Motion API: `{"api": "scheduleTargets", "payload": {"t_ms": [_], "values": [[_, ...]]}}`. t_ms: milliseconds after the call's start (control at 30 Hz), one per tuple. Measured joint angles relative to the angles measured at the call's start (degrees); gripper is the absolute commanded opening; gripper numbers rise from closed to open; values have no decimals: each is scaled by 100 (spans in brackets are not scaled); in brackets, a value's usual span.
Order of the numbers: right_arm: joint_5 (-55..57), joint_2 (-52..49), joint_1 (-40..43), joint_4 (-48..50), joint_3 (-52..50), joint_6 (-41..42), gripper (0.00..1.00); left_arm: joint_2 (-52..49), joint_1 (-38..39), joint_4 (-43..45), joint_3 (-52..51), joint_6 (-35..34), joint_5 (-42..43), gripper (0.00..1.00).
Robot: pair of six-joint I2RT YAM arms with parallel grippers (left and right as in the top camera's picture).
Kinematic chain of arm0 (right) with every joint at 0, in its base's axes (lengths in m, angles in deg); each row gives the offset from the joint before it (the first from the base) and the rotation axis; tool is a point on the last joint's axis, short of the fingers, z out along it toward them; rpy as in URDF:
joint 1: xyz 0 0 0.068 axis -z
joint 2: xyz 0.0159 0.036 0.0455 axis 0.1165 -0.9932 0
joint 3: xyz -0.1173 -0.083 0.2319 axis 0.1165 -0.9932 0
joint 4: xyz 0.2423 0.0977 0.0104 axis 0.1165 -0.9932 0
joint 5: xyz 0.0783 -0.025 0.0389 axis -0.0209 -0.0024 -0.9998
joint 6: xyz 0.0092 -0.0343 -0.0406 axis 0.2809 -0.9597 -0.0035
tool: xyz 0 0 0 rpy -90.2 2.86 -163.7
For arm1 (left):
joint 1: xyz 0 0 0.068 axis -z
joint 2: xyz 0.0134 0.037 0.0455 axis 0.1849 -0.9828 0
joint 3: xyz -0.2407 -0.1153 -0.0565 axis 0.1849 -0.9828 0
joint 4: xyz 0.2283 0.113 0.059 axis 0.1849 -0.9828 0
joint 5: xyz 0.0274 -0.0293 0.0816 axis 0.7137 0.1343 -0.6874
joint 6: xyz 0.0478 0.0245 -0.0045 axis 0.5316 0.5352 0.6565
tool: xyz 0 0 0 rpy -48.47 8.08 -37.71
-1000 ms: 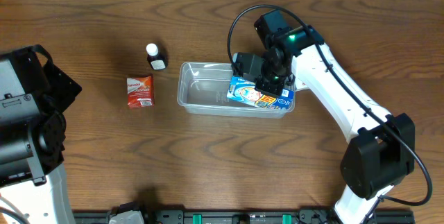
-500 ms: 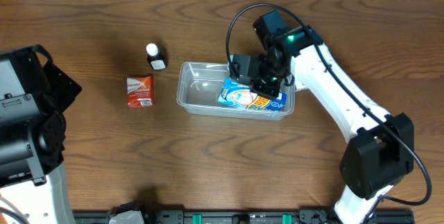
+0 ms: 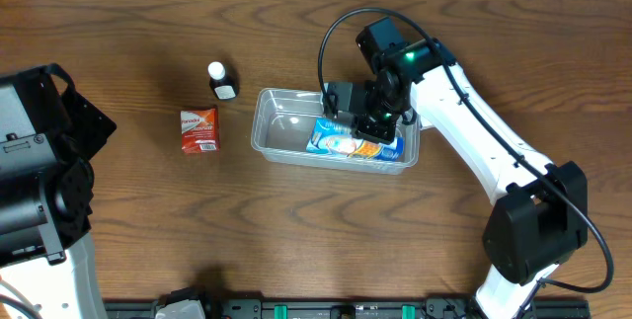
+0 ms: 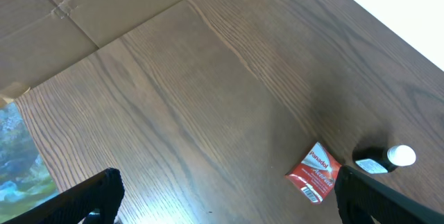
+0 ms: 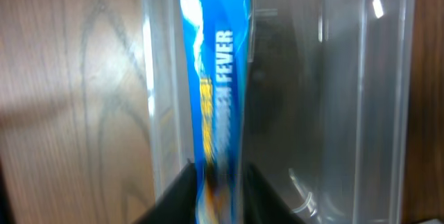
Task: Pack container
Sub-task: 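Lift the box and carry it over the clear container, then lower the box into the container and open the right gripper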
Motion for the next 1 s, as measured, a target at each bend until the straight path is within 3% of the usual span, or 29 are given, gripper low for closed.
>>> {"api": "scheduleTargets", "payload": {"t_ms": [233, 567, 767, 867, 1000], "values": [[-26, 0, -2, -28, 0, -28, 37, 0, 0, -2, 0, -2, 0, 98], [-28, 0, -2, 87, 0, 48, 30, 0, 0, -2, 0, -2, 0, 98], [-28, 0, -52, 63, 0, 87, 22, 0, 0, 0, 0, -2, 0, 98], [-28, 0, -144, 31, 0, 107, 10, 0, 0, 0, 0, -2, 0, 98], [-35, 0, -289, 0, 0, 205, 1, 0, 0, 0, 0, -2, 0, 98]]}}
